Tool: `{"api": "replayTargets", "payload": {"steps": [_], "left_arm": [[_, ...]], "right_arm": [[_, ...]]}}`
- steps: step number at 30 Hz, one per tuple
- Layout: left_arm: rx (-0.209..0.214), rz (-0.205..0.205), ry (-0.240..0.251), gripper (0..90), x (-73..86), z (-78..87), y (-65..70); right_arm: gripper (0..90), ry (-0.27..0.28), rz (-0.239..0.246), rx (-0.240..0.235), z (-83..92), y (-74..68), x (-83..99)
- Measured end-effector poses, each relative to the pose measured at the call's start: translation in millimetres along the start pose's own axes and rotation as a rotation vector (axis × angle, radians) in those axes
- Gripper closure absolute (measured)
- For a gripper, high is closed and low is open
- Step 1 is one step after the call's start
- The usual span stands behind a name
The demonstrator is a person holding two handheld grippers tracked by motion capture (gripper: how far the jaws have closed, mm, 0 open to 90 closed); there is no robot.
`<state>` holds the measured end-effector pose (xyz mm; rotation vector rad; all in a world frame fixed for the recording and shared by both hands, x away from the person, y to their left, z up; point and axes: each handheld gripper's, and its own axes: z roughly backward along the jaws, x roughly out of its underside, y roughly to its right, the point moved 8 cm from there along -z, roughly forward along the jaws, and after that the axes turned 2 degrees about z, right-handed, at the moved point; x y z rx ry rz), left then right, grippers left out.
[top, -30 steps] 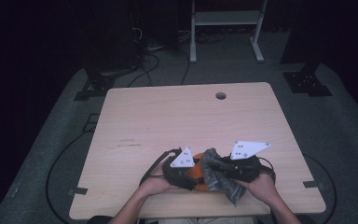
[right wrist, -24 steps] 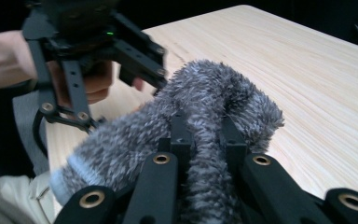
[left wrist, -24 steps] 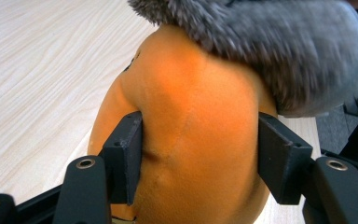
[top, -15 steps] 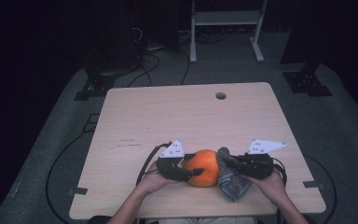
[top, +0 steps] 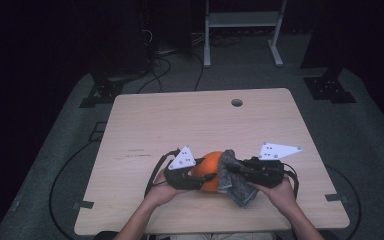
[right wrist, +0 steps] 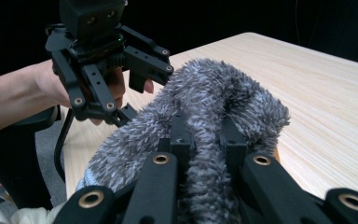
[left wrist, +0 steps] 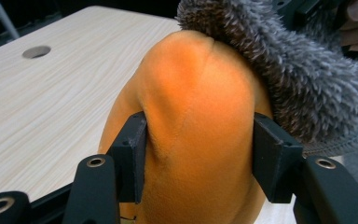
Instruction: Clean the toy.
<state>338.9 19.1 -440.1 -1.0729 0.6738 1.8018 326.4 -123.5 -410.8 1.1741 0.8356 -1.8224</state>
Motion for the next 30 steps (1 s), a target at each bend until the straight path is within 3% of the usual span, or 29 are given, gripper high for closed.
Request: {"api": "replayTargets", "payload": {"steps": [5, 7, 8, 10, 11, 12, 14, 20, 23, 25, 27, 28, 30], "left_arm": [[-0.002, 0.016, -0.033, 42.6, 7.0, -6.0, -1.8], [0.036, 0.044, -0.040, 35.6, 8.0, -6.4, -2.4], [0.078, 0.079, -0.033, 30.6, 7.5, -5.9, -3.4], [0.110, 0.134, 0.000, 21.7, 6.3, -4.5, -8.4], [0.110, 0.134, 0.000, 19.5, 6.3, -4.5, -8.4], [0.060, 0.124, -0.030, 18.1, 11.6, -8.2, -14.6], [0.079, 0.116, -0.028, 23.4, 16.1, -12.2, -12.1], [0.055, 0.095, -0.039, 32.2, 15.5, -17.6, -4.8], [0.050, 0.072, -0.047, 32.7, 14.4, -21.1, 1.0], [0.048, 0.054, -0.057, 32.8, 13.7, -22.7, 5.0], [0.084, 0.053, -0.067, 31.3, 13.8, -20.1, 7.7], [0.130, 0.061, -0.062, 29.8, 13.1, -16.4, 8.0], [0.202, 0.095, -0.011, 28.8, 8.3, -9.2, 5.8]], "right_arm": [[79.5, -0.055, 0.001, 0.042, -16.0, 15.4, 10.6], [79.5, -0.054, -0.018, 0.032, -16.8, 19.1, 14.6], [79.5, -0.057, -0.019, 0.034, -16.1, 19.6, 15.8], [79.5, -0.068, -0.015, 0.051, -13.5, 21.2, 19.7], [79.5, -0.070, -0.022, 0.051, -11.7, 21.9, 22.0], [79.5, -0.072, -0.026, 0.052, -10.1, 23.0, 24.1], [79.4, -0.078, -0.029, 0.058, -7.7, 24.5, 27.5], [79.3, -0.125, -0.050, 0.095, 4.0, 34.0, 40.6], [79.2, -0.081, -0.049, 0.070, 8.4, 26.0, 31.6], [79.1, -0.080, -0.012, 0.065, 4.9, 19.3, 25.1], [79.1, -0.093, 0.002, 0.063, 1.5, 18.1, 25.7], [79.1, -0.094, -0.001, 0.055, 0.7, 18.5, 26.7], [79.2, -0.118, 0.005, 0.055, 0.9, 19.5, 32.9]]}}
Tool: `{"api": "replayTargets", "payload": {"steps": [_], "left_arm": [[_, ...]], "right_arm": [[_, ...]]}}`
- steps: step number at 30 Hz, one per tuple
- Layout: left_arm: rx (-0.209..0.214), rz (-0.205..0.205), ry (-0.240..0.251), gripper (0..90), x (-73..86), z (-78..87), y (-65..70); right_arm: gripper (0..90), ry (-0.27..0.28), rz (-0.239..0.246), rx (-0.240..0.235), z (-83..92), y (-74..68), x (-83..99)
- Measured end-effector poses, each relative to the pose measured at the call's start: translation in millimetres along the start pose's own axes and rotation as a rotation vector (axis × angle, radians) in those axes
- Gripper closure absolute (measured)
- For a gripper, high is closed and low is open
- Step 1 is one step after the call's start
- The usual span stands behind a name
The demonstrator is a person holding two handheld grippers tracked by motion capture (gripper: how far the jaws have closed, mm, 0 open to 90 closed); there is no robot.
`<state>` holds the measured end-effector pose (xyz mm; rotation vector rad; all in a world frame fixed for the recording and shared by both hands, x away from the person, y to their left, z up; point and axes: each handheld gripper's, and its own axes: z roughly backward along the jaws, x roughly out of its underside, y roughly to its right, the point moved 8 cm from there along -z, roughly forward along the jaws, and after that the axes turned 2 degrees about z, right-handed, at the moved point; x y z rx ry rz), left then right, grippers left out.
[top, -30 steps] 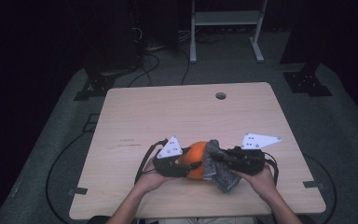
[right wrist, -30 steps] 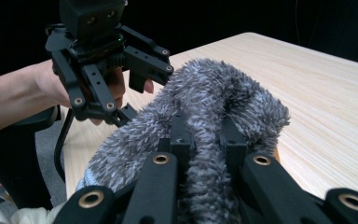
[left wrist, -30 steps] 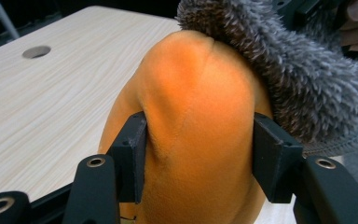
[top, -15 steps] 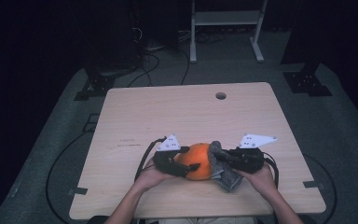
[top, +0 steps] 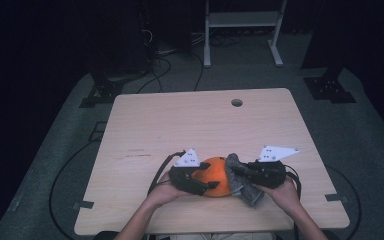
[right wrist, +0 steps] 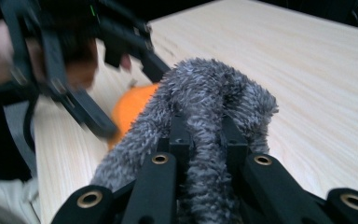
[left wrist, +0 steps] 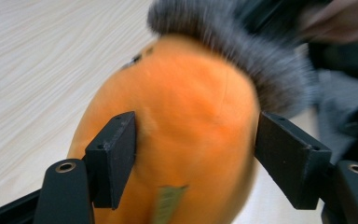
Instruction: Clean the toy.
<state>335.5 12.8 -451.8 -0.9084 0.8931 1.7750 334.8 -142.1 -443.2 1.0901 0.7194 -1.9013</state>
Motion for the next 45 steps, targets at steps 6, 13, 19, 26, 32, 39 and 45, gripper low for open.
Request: {"api": "replayTargets", "payload": {"steps": [6, 13, 19, 26, 32, 39, 45], "left_arm": [[-0.049, 0.049, -0.011, 37.6, 5.0, -6.4, -9.6], [-0.050, 0.010, -0.068, 38.5, 10.8, -15.5, 0.2], [-0.019, -0.028, -0.100, 38.9, 13.8, -16.2, 7.1], [-0.061, -0.015, -0.028, 30.8, 3.9, -8.5, -1.1], [-0.040, -0.003, -0.084, 32.9, 12.1, -16.6, 3.7], [0.008, -0.064, -0.191, 34.0, 21.5, -13.4, 14.1], [0.006, -0.103, -0.118, 24.4, 3.2, -8.8, 15.1]], "right_arm": [[79.2, -0.021, -0.028, 0.005, 6.0, 5.5, 15.5], [79.1, -0.085, -0.056, 0.044, 17.8, 12.2, 35.5], [79.0, 0.012, -0.042, -0.038, 18.8, -6.7, 14.2], [79.1, -0.011, -0.006, -0.046, 9.7, -12.9, 19.6], [79.1, -0.063, -0.020, -0.026, 16.1, -7.2, 36.7], [78.8, -0.026, -0.056, -0.047, 22.2, -3.6, 32.0], [78.9, -0.055, -0.012, -0.079, 12.6, -11.0, 35.1]]}}
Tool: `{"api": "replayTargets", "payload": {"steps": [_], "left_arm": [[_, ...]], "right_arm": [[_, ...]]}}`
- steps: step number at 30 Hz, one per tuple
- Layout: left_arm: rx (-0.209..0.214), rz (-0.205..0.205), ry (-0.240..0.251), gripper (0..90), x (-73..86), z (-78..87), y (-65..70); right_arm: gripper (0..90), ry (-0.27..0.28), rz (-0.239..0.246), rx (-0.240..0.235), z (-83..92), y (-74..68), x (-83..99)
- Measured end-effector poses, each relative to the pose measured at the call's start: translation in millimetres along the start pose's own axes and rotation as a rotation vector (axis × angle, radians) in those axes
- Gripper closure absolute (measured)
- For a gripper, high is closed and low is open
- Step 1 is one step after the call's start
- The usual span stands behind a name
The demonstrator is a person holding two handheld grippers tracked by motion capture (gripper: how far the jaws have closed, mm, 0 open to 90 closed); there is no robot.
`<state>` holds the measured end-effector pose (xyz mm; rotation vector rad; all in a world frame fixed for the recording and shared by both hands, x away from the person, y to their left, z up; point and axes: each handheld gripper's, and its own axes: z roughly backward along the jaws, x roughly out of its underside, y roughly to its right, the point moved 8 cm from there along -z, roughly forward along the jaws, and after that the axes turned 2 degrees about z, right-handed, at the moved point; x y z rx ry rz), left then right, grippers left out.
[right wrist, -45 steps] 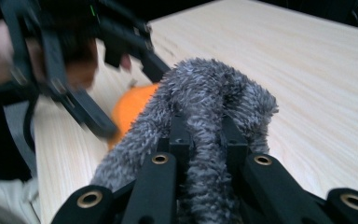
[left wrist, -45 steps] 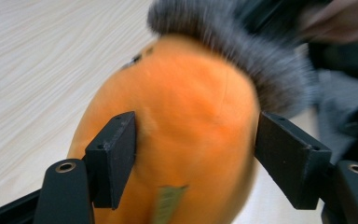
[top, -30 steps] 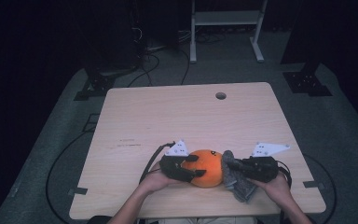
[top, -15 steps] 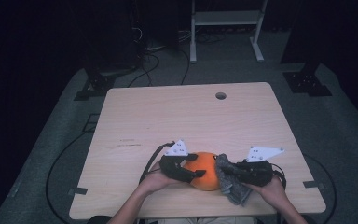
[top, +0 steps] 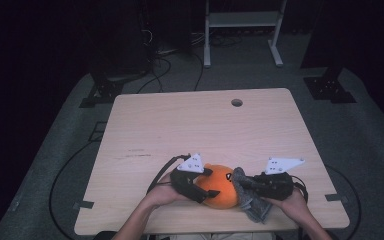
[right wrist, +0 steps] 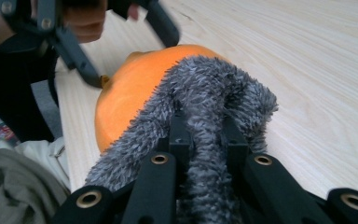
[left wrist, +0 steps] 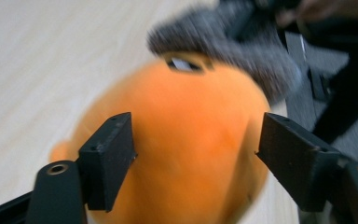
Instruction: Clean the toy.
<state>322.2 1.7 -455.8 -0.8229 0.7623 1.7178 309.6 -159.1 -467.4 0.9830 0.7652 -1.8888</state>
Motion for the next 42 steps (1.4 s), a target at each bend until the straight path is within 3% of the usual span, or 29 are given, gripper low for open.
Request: {"api": "replayTargets", "payload": {"steps": [4, 5, 7, 14, 17, 20, 24, 27, 30, 32, 34, 36, 37, 39, 40, 42], "left_arm": [[-0.015, -0.006, 0.012, 23.2, -3.5, -7.7, -4.5], [-0.023, 0.007, -0.019, 25.0, 1.5, -14.1, -7.0], [-0.022, 0.047, -0.018, 28.0, 6.9, -17.9, -9.3], [-0.063, 0.056, -0.030, 30.2, 13.9, -15.9, -7.1], [-0.069, 0.048, -0.034, 30.2, 14.5, -15.1, -6.2], [-0.066, 0.049, -0.033, 30.3, 14.3, -15.4, -4.7], [-0.052, 0.040, -0.035, 30.3, 15.0, -14.2, -2.2], [-0.014, 0.031, -0.014, 29.4, 9.6, -11.8, -0.4], [0.012, -0.020, 0.005, 23.7, -4.0, -10.9, 1.7], [0.011, -0.035, 0.017, 21.0, -14.6, -12.0, 0.5], [-0.005, -0.040, -0.011, 19.2, -19.2, -17.1, -3.5], [0.003, -0.031, -0.076, 19.0, -13.9, -24.4, -6.5], [0.027, -0.008, -0.100, 18.2, -8.7, -29.8, -6.1], [0.036, 0.002, -0.098, 18.2, -5.9, -31.8, -5.8], [0.046, 0.011, -0.093, 18.3, -2.4, -31.5, -5.3], [0.043, 0.019, -0.096, 18.9, 0.7, -29.7, -5.4]], "right_arm": [[78.8, -0.001, 0.031, -0.003, -0.8, -3.6, -0.3], [78.8, 0.001, 0.034, 0.000, -1.0, -3.6, -0.1], [78.8, -0.006, 0.033, 0.007, -1.1, -2.0, 2.0], [78.6, -0.070, 0.004, 0.042, 4.6, 6.9, 20.2], [78.6, -0.015, 0.008, 0.020, 9.2, 2.1, 9.1], [78.4, 0.057, 0.017, -0.047, 10.1, -8.8, -6.6], [78.0, 0.020, 0.080, -0.044, -3.1, -15.9, -8.2], [78.2, 0.013, 0.068, -0.035, -1.4, -10.7, -2.0], [78.1, 0.013, 0.046, -0.029, 1.6, -7.9, 3.9], [78.1, 0.019, 0.043, -0.033, 2.3, -7.9, 5.7], [78.1, 0.018, 0.048, -0.033, 2.4, -8.2, 5.8], [78.1, 0.009, 0.051, -0.020, 4.2, -6.4, 7.1], [78.1, 0.006, 0.053, -0.011, 5.6, -4.2, 8.4], [78.0, -0.003, 0.043, 0.005, 8.9, 1.3, 11.9], [77.8, -0.032, 0.011, 0.067, 15.9, 17.1, 22.6], [77.6, -0.038, -0.023, 0.094, 22.3, 27.3, 30.1]]}}
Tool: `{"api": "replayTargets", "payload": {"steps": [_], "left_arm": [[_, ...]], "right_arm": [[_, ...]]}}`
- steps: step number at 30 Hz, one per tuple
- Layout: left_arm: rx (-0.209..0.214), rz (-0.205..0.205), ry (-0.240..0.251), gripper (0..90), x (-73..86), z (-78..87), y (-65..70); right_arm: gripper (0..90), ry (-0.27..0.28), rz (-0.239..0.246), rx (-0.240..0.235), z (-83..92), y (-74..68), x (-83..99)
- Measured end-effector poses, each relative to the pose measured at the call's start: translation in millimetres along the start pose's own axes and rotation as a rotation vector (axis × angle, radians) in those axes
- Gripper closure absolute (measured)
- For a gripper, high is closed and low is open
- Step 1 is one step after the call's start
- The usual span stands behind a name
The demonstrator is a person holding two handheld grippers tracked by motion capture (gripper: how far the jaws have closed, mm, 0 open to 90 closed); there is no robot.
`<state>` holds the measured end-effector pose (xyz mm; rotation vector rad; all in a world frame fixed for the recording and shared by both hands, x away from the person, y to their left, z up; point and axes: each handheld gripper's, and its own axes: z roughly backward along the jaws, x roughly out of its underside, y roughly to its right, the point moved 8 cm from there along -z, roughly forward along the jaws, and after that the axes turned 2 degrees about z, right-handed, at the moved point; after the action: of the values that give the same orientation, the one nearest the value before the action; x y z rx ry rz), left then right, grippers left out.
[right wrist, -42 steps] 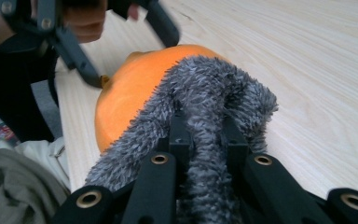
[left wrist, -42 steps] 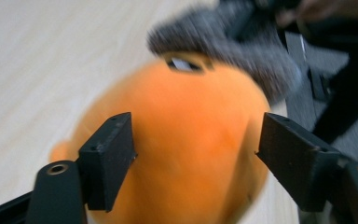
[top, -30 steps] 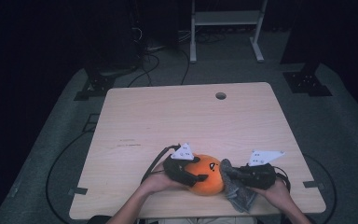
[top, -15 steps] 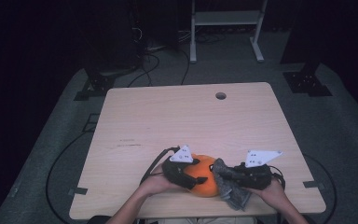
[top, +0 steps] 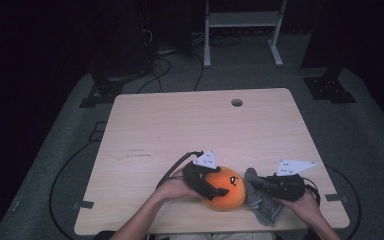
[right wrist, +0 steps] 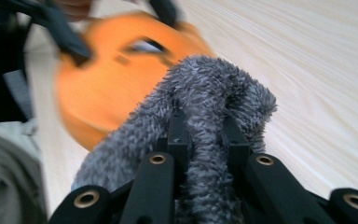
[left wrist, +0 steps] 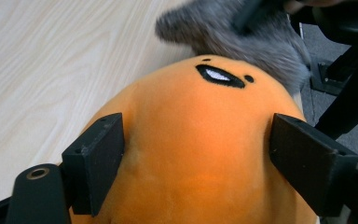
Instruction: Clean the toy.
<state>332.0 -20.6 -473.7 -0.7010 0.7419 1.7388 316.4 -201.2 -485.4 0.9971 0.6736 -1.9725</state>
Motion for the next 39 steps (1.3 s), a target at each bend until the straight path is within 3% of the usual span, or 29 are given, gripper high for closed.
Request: {"api": "replayTargets", "payload": {"steps": [5, 8, 9, 10, 12, 14, 23, 27, 30, 31, 32, 37, 38, 39], "left_arm": [[-0.009, -0.018, -0.012, 32.9, 4.5, 3.4, 3.9], [-0.047, -0.039, 0.012, 42.7, 4.2, 6.1, 5.7], [-0.047, -0.039, 0.012, 45.2, 4.2, 6.1, 5.7], [-0.059, -0.041, 0.029, 46.9, 4.0, 7.7, 7.3], [-0.061, -0.051, 0.046, 48.9, 3.9, 11.0, 8.9], [-0.060, -0.045, 0.054, 50.2, 3.4, 12.2, 9.5], [-0.080, -0.023, 0.079, 53.3, -6.2, 17.2, 2.3], [-0.121, -0.010, 0.089, 53.5, -13.1, 18.4, -10.2], [-0.186, -0.004, 0.100, 53.5, -21.6, 21.2, -28.7], [-0.186, -0.004, 0.100, 53.4, -21.6, 21.2, -28.7], [-0.222, -0.004, 0.109, 53.3, -26.0, 23.3, -39.2], [-0.278, -0.001, 0.112, 53.0, -33.0, 25.4, -58.9], [-0.314, 0.000, 0.103, 52.8, -33.0, 24.2, -68.5], [-0.314, 0.000, 0.103, 52.7, -33.0, 24.2, -68.5]], "right_arm": [[72.5, -0.011, -0.027, 0.102, 20.9, 24.9, 13.6], [56.8, -0.005, -0.078, 0.154, 31.5, 39.6, 20.2], [56.8, -0.005, -0.078, 0.154, 31.5, 39.6, 20.2], [49.2, 0.013, -0.108, 0.160, 35.9, 44.9, 22.8], [44.2, 0.027, -0.129, 0.159, 38.0, 48.0, 23.0], [41.3, 0.037, -0.126, 0.171, 40.1, 49.9, 22.0], [39.2, 0.080, -0.141, 0.167, 40.4, 51.3, 14.6], [39.0, 0.094, -0.132, 0.165, 40.5, 49.3, 10.7], [38.2, 0.112, -0.136, 0.156, 40.8, 49.0, 7.1], [38.2, 0.112, -0.136, 0.156, 40.8, 49.0, 7.1], [37.2, 0.121, -0.137, 0.155, 41.3, 49.2, 5.2], [36.2, 0.128, -0.137, 0.158, 40.8, 50.8, 2.8], [35.9, 0.126, -0.134, 0.158, 39.2, 51.2, 2.4], [35.9, 0.126, -0.134, 0.158, 39.2, 51.2, 2.4]]}}
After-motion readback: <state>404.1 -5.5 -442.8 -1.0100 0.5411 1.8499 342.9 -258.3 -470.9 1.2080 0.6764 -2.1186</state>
